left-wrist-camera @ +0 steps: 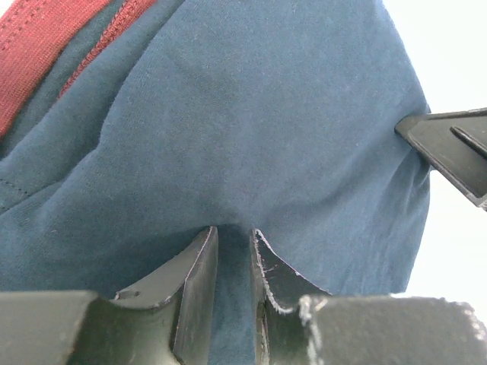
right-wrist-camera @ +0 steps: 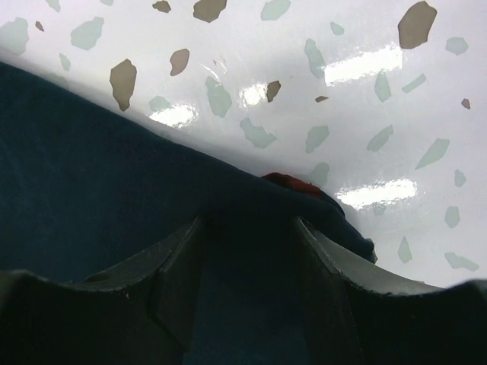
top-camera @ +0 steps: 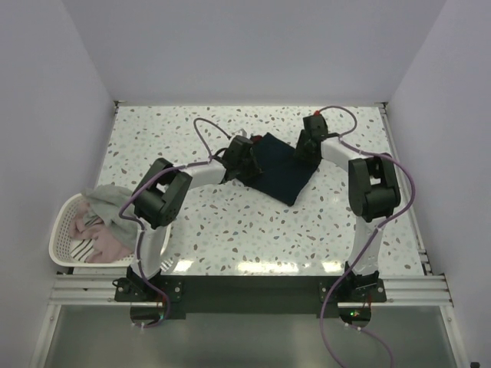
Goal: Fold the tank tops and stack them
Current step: Fold the tank top, then neatly place the folded tank top to the corner
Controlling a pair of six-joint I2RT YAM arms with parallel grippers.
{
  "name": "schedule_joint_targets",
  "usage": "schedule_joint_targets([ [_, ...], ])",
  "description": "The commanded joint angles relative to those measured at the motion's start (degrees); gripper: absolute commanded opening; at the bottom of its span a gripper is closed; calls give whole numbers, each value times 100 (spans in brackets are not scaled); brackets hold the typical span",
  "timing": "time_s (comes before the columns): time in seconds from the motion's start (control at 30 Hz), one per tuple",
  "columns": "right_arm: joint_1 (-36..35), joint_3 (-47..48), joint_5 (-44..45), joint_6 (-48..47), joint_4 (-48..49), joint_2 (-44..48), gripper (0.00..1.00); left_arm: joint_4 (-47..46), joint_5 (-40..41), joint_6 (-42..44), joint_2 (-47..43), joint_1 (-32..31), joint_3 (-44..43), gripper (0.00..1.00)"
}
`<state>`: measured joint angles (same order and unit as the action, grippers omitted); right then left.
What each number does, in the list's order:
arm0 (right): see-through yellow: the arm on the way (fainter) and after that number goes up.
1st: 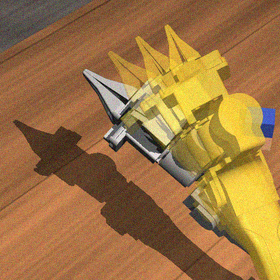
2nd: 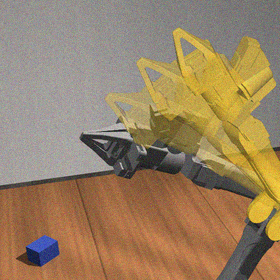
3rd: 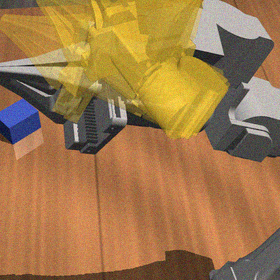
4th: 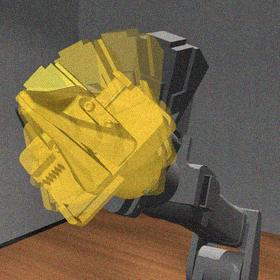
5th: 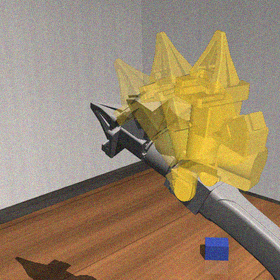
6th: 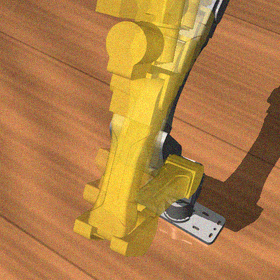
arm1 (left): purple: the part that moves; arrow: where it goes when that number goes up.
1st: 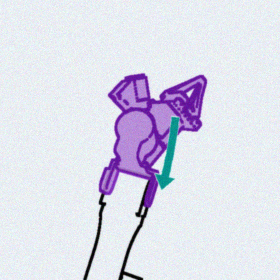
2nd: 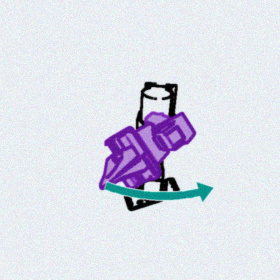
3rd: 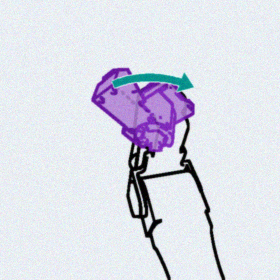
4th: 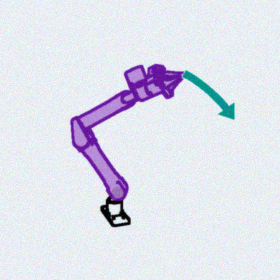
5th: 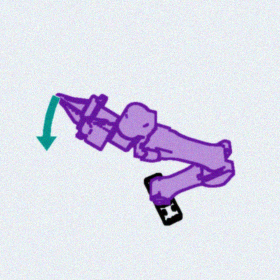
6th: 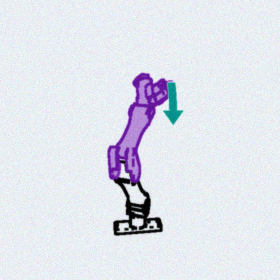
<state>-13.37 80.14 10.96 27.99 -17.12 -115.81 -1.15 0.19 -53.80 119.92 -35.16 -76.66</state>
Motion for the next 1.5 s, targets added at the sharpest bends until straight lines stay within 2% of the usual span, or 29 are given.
schedule_joint_targets([
  [0.0,36,475,-155,-188,-458,-81,53,335,122,72,23,18,54,28],
  [0.2,-34,1521,-1086,-311,-520,-1012,52,-113,8,-533,-267,-219,810,28],
  [0.27,-157,2063,-1506,-425,-546,-1241,52,-280,34,-832,-389,-596,1135,28],
  [0.33,-402,2539,-1772,-539,-616,-1602,52,-885,17,-1366,-460,-1095,1442,29],
  [0.4,-700,3470,-1555,-811,-1080,-1900,55,-1316,-140,-1658,-408,-1370,1331,29],
  [0.47,-825,4382,-1177,-1048,-1722,-1989,59,-1371,-351,-1625,-207,-1546,1032,31],
  [0.5,-834,4588,-801,-1050,-1898,-1981,64,-1257,-466,-1546,-153,-1547,874,31],
  [0.6,-554,4722,-473,-770,-2181,-1525,70,-1090,-380,-1284,-267,-1512,565,36],
  [0.73,-18,3573,-420,-365,-1848,-340,70,-1115,-413,-984,-548,-1302,582,37],
  [0.87,45,1553,-427,22,-1479,1231,64,-1037,-458,-650,-864,-1169,538,36],
  [0.93,62,692,-577,189,-1189,1779,54,-958,-397,-430,-1057,-1090,547,35],
  [0.97,80,-70,-734,407,-979,2277,49,-905,-336,-369,-1110,-1055,538,35],
  [1.0,97,-460,-875,514,-794,2517,38,-818,-213,-237,-1146,-1020,512,35],
  [1.1,97,-1631,-1542,874,-187,3089,27,-607,-220,87,-989,-783,180,34],
  [1.23,89,-2475,-2265,1226,403,2960,22,-106,-335,580,-147,-554,-559,31],
  [1.3,132,-2617,-2108,1262,403,2784,18,61,-239,669,31,-493,-674,31],
  [1.47,449,-2811,-1739,1288,473,2011,14,536,-27,634,287,-413,-534,28],
])
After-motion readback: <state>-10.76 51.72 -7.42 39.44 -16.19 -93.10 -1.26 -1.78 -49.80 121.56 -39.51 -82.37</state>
